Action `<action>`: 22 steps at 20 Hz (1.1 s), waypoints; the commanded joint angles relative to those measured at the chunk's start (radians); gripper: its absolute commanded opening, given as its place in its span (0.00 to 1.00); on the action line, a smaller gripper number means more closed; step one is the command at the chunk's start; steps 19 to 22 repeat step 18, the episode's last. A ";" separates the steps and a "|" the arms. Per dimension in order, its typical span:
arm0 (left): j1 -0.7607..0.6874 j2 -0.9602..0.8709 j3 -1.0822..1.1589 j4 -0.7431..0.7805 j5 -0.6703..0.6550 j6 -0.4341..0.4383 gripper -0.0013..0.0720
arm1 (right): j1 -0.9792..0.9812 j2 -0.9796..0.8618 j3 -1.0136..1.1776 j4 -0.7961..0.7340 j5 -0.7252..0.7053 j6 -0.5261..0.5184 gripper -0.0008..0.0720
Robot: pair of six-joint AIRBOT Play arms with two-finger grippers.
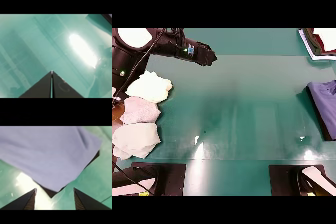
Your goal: Fold the shirts.
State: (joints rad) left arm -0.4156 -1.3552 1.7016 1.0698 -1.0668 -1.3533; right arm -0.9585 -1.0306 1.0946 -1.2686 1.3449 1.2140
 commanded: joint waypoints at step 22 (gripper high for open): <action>0.000 0.000 0.000 -0.002 0.073 -0.001 0.05 | 0.865 0.008 -0.012 0.352 -0.014 0.008 0.03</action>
